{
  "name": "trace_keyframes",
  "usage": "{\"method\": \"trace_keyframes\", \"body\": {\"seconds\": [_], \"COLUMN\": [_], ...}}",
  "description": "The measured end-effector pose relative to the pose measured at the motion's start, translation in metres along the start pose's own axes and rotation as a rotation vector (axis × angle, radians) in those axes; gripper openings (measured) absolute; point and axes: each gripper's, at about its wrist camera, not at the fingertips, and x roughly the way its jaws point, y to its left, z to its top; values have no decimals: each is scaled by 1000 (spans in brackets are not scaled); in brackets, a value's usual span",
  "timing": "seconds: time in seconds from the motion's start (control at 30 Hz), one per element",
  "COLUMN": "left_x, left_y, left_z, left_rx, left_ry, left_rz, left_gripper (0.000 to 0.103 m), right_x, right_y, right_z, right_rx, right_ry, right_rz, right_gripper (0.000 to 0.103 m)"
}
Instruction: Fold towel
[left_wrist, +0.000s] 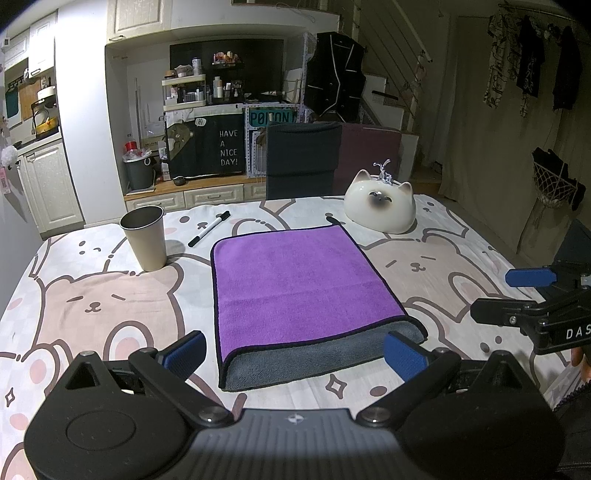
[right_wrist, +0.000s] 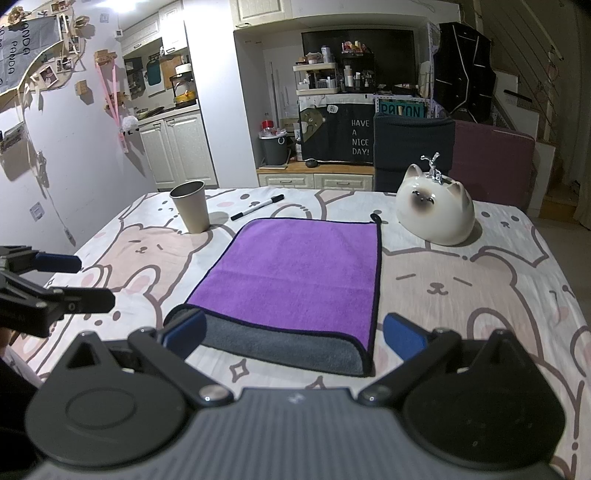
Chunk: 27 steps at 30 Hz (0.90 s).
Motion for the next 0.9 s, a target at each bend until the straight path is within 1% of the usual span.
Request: {"method": "trace_keyframes", "body": {"seconds": [0.7, 0.9], "left_x": [4, 5], "left_y": [0, 0], "left_z": [-7, -9], "left_rx": [-3, -1], "left_ry": [4, 5], "left_rz": [2, 2], "left_gripper": [101, 101], "right_x": [0, 3], "right_y": [-1, 0], "right_z": [-1, -5], "right_rx": [1, 0], "right_ry": [2, 8], "right_rz": [1, 2], "right_gripper": [103, 103]}}
